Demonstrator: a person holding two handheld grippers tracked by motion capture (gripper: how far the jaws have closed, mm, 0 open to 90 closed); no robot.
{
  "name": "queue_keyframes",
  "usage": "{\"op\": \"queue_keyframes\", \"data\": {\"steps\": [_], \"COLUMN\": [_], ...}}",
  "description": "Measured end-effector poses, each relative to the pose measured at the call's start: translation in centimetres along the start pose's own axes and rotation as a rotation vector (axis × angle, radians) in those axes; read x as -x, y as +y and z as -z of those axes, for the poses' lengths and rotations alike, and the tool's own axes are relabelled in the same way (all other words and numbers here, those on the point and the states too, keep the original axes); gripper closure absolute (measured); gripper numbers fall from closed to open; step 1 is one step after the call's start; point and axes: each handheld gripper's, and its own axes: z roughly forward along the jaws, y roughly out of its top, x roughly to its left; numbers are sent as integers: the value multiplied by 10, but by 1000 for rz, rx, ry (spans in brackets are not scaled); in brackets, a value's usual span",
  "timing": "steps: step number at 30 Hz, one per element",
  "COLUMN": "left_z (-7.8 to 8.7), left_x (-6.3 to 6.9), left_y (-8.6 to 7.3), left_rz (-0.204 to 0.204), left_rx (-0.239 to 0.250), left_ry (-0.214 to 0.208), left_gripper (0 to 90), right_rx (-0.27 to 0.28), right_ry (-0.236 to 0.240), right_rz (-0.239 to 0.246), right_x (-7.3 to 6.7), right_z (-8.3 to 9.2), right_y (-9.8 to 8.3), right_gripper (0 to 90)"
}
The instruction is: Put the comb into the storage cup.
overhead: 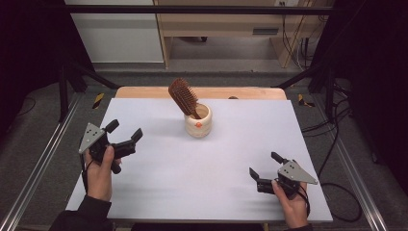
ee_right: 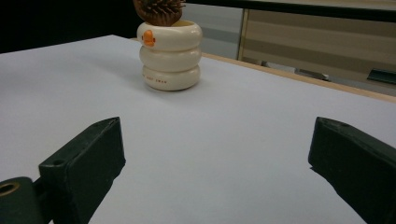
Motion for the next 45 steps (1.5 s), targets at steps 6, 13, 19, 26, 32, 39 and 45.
{"op": "queue_keyframes", "data": {"steps": [6,13,19,26,32,39,45], "left_z": [20,40,50,57,64,71,70], "left_x": [-9,-15,-14,-11,-16,-19,-20], "left_y": [-16,-28,-34,-43,-49,-56,-63], "left_rz": [20,-5,-47,-42,-26,-27,-15], "left_rx": [1,-10,-12,-3,4,4,-1], "left_ry": [7,-4,-14,-27,-24,-7,-21], "left_gripper": [17,15,15,15,14,15,14], "right_rx": [8,12,9,6,7,3,-6], "right_ry": [-12,-19,-14,0,11,18,25], "right_rz": [-23,-35,-31,-32,-29,-23,-17], "right_x": [5,10,11,9,9,8,8], "right_z": [2,6,6,6,6,5,4], "right_y": [0,0,-1,-2,-1,-2,-4], "right_gripper": [44,44,43,42,42,42,42]}}
